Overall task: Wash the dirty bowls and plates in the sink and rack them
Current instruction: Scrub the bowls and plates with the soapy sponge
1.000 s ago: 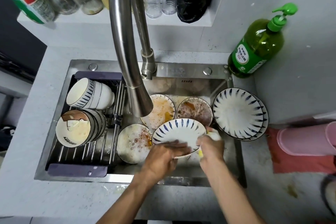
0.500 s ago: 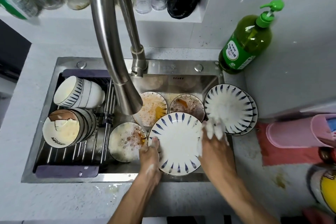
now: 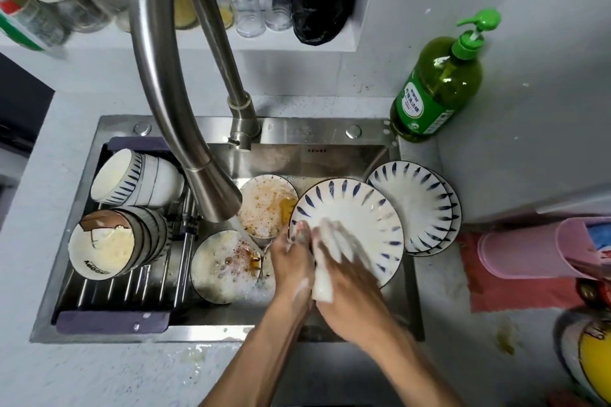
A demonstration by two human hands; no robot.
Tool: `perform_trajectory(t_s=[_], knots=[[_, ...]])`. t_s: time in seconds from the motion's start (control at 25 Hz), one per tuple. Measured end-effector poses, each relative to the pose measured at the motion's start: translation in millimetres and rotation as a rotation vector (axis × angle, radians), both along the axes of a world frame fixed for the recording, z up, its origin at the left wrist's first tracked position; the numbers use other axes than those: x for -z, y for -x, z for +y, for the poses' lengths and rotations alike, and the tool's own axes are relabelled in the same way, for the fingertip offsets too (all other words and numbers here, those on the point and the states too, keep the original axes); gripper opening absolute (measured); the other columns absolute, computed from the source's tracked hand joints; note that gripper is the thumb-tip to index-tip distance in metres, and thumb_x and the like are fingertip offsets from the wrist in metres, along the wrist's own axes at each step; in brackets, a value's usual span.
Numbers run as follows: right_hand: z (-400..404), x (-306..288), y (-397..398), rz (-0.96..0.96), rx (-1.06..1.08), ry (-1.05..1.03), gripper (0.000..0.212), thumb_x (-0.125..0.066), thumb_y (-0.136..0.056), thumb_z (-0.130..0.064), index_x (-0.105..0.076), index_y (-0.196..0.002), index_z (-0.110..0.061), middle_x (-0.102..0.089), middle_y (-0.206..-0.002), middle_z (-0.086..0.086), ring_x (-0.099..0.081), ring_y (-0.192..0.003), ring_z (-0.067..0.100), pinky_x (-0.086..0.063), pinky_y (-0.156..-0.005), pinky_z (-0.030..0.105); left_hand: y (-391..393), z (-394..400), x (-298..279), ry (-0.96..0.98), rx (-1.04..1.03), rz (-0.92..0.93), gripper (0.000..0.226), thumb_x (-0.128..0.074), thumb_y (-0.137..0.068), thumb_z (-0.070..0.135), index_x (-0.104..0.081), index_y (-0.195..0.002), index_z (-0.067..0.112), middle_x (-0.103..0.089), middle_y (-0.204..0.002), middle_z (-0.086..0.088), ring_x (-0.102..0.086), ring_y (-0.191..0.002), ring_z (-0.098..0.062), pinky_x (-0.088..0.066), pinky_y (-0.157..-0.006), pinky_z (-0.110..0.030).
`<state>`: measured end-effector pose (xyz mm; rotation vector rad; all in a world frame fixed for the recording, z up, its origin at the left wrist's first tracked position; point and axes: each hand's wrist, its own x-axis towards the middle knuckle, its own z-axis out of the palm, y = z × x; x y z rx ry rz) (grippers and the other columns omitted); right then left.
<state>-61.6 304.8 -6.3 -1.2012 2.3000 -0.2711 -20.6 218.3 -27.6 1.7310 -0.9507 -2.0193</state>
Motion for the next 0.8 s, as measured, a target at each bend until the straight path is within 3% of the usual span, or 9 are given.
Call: perform_trajectory(t_s=[0.12, 0.2, 0.28, 0.44, 0.48, 0.56, 0.64, 0.72, 0.8], knots=[[-8, 9, 16, 0.056, 0.132, 0.103, 0.071, -0.059, -0.087, -0.013, -0.028, -0.151, -0.015, -0.014, -0.163, 0.005, -0.001, -0.151, 0.02, -0.005, -0.124, 0.04, 26, 8, -7, -0.027, 0.039, 0.036, 0.024, -0.047, -0.104, 0.014, -0.055, -0.089, 0.031, -0.063, -0.077, 0.001, -0.064, -0.076, -0.02, -0.053, -0.065, -0.023], [4, 14, 28, 0.103, 0.291, 0.145, 0.069, -0.059, -0.087, -0.016, -0.032, -0.15, -0.011, -0.021, -0.161, 0.009, -0.009, -0.151, 0.025, -0.014, -0.122, 0.043, 51, 16, -4, 0.045, 0.15, 0.029, 0.02, -0.043, -0.105, 0.016, -0.059, -0.102, 0.028, -0.066, -0.094, -0.005, -0.064, -0.09, -0.027, -0.047, -0.068, -0.016], [22, 16, 29, 0.142, 0.403, 0.262, 0.057, -0.046, -0.092, -0.019, -0.038, -0.146, -0.003, -0.031, -0.156, 0.017, -0.019, -0.148, 0.03, -0.022, -0.119, 0.048, 74, 20, 6, 0.12, 0.315, -0.001, 0.026, -0.037, -0.106, 0.02, -0.05, -0.128, 0.012, -0.059, -0.123, -0.011, -0.057, -0.104, -0.025, -0.045, -0.076, -0.014], [28, 26, 40, 0.198, 0.505, 0.368, 0.055, -0.055, -0.083, 0.009, -0.048, -0.137, 0.003, -0.045, -0.146, 0.022, -0.035, -0.139, 0.036, -0.034, -0.112, 0.054, 93, 30, 35, 0.319, 0.543, -0.213, 0.041, -0.022, -0.104, 0.043, -0.042, -0.125, 0.013, -0.047, -0.132, -0.011, -0.043, -0.12, -0.025, -0.034, -0.103, -0.038], [26, 27, 41, 0.195, 0.494, 0.389, 0.054, -0.054, -0.082, 0.009, -0.049, -0.136, 0.003, -0.046, -0.145, 0.022, -0.037, -0.138, 0.035, -0.034, -0.112, 0.052, 94, 32, 41, 0.312, 0.596, -0.216, 0.04, -0.022, -0.105, 0.042, -0.043, -0.124, 0.014, -0.048, -0.133, -0.012, -0.043, -0.123, -0.027, -0.033, -0.103, -0.039], [23, 28, 35, 0.2, 0.468, 0.443, 0.055, -0.048, -0.082, 0.001, -0.049, -0.137, 0.001, -0.047, -0.145, 0.019, -0.038, -0.137, 0.032, -0.033, -0.112, 0.045, 84, 34, 48, 0.151, 0.664, -0.04, 0.038, -0.031, -0.105, 0.04, -0.047, -0.131, 0.018, -0.049, -0.139, -0.01, -0.046, -0.128, -0.025, -0.035, -0.096, -0.027], [19, 24, 26, 0.138, 0.45, 0.444, 0.06, -0.046, -0.08, -0.005, -0.047, -0.141, -0.004, -0.044, -0.149, 0.014, -0.039, -0.138, 0.029, -0.032, -0.113, 0.038, 51, 29, 60, 0.061, 0.643, 0.076, 0.039, -0.045, -0.098, 0.043, -0.055, -0.132, 0.025, -0.055, -0.138, -0.005, -0.053, -0.125, -0.021, -0.044, -0.094, -0.024], [14, 24, 8, -0.017, 0.452, 0.416, 0.056, -0.049, -0.089, -0.004, -0.043, -0.145, -0.01, -0.04, -0.153, 0.005, -0.041, -0.138, 0.024, -0.033, -0.112, 0.034, 0, 12, 83, 0.095, 0.592, -0.086, 0.028, -0.053, -0.098, 0.032, -0.062, -0.123, 0.024, -0.062, -0.13, -0.005, -0.059, -0.119, -0.023, -0.049, -0.094, -0.024], [8, 33, -12, -0.172, 0.453, 0.355, 0.053, -0.049, -0.095, -0.009, -0.04, -0.147, -0.016, -0.039, -0.153, -0.001, -0.042, -0.137, 0.02, -0.034, -0.113, 0.031, -56, -14, 126, 0.053, 0.521, -0.352, 0.028, -0.05, -0.101, 0.015, -0.06, -0.125, 0.006, -0.063, -0.125, -0.015, -0.059, -0.117, -0.034, -0.048, -0.075, -0.012]])
